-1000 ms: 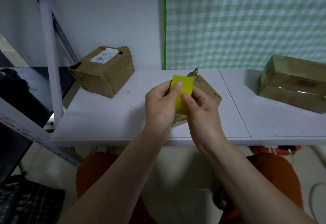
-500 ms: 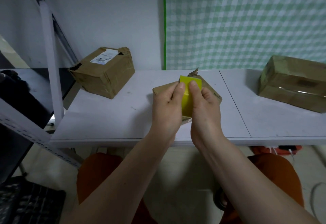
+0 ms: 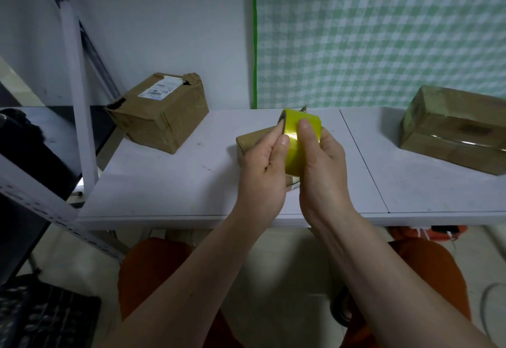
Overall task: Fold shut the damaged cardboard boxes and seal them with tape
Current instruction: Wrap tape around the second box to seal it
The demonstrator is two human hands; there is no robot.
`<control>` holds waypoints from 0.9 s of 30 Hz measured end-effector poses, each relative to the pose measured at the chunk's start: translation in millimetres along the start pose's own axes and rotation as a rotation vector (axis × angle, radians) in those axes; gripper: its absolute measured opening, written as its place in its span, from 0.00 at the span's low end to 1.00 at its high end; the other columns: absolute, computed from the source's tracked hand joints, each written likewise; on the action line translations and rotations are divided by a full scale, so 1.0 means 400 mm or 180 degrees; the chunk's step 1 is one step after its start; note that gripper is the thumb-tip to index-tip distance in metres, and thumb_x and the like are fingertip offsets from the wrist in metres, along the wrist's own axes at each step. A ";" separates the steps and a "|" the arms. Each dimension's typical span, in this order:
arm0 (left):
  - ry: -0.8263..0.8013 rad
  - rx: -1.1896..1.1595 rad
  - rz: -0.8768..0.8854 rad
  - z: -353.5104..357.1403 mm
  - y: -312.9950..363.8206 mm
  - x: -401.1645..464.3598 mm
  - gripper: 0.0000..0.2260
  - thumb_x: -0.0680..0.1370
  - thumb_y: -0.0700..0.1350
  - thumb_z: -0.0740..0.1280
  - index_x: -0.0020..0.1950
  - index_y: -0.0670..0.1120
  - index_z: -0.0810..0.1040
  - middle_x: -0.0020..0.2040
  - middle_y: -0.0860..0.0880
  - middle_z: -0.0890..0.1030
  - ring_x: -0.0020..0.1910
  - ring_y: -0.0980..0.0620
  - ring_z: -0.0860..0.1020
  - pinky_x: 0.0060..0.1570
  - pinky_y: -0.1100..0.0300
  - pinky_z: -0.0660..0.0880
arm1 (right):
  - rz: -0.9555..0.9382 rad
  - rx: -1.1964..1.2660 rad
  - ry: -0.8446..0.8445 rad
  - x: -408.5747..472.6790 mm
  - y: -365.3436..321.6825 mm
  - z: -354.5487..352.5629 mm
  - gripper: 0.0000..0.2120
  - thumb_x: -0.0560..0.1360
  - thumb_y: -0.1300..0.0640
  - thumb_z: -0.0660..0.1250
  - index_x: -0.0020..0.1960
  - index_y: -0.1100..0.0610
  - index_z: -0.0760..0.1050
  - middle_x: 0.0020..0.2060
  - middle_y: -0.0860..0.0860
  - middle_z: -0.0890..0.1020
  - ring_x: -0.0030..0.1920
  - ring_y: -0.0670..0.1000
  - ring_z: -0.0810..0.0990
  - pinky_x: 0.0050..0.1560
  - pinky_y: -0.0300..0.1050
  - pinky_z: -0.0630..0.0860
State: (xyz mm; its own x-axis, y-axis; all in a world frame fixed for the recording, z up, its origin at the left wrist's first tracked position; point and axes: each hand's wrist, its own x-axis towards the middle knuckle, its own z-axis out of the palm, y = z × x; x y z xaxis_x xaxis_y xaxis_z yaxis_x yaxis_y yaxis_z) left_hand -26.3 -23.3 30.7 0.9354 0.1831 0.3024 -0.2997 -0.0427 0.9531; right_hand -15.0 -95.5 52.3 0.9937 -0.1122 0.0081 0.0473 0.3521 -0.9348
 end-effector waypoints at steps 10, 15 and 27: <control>-0.0073 0.0112 0.0185 0.004 0.003 -0.011 0.20 0.79 0.47 0.56 0.70 0.44 0.71 0.64 0.51 0.77 0.64 0.59 0.74 0.66 0.62 0.70 | -0.0037 0.0123 0.0064 -0.004 -0.009 -0.006 0.13 0.79 0.55 0.61 0.53 0.64 0.78 0.40 0.54 0.79 0.41 0.48 0.77 0.39 0.36 0.76; -0.0055 0.0042 0.0200 0.004 0.000 -0.013 0.18 0.80 0.45 0.57 0.69 0.46 0.72 0.60 0.55 0.78 0.62 0.61 0.75 0.63 0.66 0.70 | -0.0079 -0.0161 0.0001 -0.004 -0.001 -0.008 0.12 0.80 0.55 0.60 0.52 0.61 0.78 0.42 0.53 0.80 0.43 0.49 0.79 0.45 0.42 0.76; -0.0063 -0.0700 -0.0222 -0.012 -0.005 -0.011 0.18 0.79 0.47 0.60 0.67 0.42 0.74 0.62 0.42 0.79 0.63 0.43 0.76 0.66 0.41 0.70 | -0.0119 -0.0379 -0.0639 -0.001 -0.006 -0.041 0.08 0.75 0.53 0.60 0.49 0.52 0.77 0.39 0.44 0.82 0.44 0.44 0.79 0.44 0.38 0.75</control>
State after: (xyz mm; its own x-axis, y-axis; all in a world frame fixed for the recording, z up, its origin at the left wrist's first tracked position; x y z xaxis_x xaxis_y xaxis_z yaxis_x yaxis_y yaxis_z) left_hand -30.6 -19.1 27.2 0.9582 0.1588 0.2380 -0.2657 0.1847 0.9462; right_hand -17.2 -111.4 48.9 0.9924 0.0680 0.1028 0.0840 0.2378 -0.9677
